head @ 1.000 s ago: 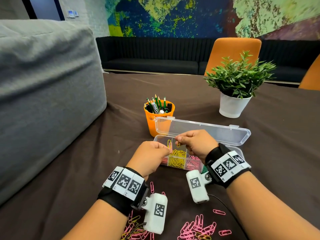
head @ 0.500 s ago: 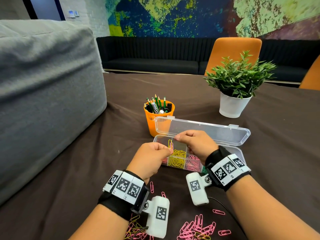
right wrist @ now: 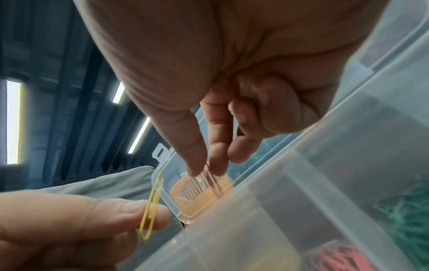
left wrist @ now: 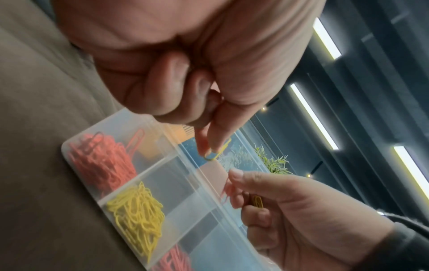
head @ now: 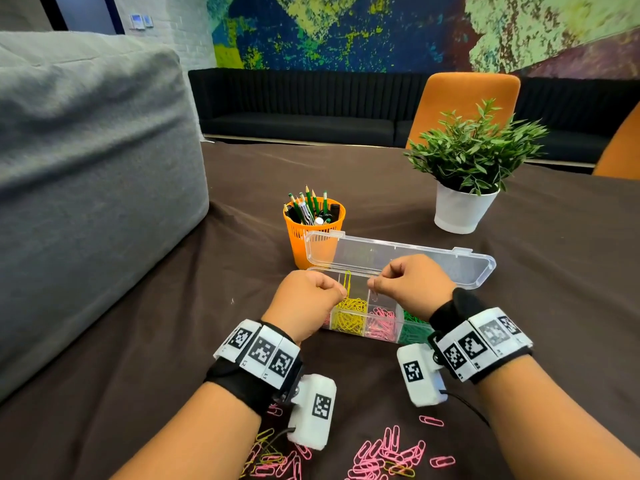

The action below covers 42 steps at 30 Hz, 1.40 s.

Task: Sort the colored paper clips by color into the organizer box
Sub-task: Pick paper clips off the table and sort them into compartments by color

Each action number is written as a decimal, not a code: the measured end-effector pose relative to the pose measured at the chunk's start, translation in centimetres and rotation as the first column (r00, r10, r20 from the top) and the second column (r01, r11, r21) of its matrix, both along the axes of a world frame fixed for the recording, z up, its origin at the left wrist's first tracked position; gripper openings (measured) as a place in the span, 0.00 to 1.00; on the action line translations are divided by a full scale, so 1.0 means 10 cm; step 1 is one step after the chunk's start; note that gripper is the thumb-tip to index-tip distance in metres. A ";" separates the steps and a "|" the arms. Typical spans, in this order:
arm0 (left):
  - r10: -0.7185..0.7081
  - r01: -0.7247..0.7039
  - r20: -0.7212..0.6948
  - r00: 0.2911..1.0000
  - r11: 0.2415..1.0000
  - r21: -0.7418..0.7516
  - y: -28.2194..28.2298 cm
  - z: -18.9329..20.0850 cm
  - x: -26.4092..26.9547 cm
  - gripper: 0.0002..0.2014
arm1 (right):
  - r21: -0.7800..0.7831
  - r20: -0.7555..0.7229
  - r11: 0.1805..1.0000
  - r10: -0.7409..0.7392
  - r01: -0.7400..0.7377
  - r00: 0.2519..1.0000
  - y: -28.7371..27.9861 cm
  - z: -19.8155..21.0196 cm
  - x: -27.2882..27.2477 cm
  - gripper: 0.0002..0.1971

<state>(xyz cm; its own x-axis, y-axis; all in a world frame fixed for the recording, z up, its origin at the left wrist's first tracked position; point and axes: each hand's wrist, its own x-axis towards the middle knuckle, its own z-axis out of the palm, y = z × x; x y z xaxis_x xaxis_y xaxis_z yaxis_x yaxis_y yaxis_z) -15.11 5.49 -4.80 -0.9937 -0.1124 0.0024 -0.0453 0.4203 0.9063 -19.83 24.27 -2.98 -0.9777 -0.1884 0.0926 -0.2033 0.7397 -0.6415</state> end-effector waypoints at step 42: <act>-0.265 0.228 0.062 0.962 0.909 0.348 -0.04 0.47 0.33 0.09 | 0.075 0.199 0.914 0.379 -0.400 0.904 0.38 0.18 0.85 0.01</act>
<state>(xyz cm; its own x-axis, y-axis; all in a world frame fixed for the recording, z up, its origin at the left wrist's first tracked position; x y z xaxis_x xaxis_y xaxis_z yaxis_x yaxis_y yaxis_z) -11.86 5.07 -0.07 -0.9821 0.1602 -0.0990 -0.0830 0.1035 0.9912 -11.30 28.07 -1.16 -0.8225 -0.5564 -0.1183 -0.3809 0.6932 -0.6119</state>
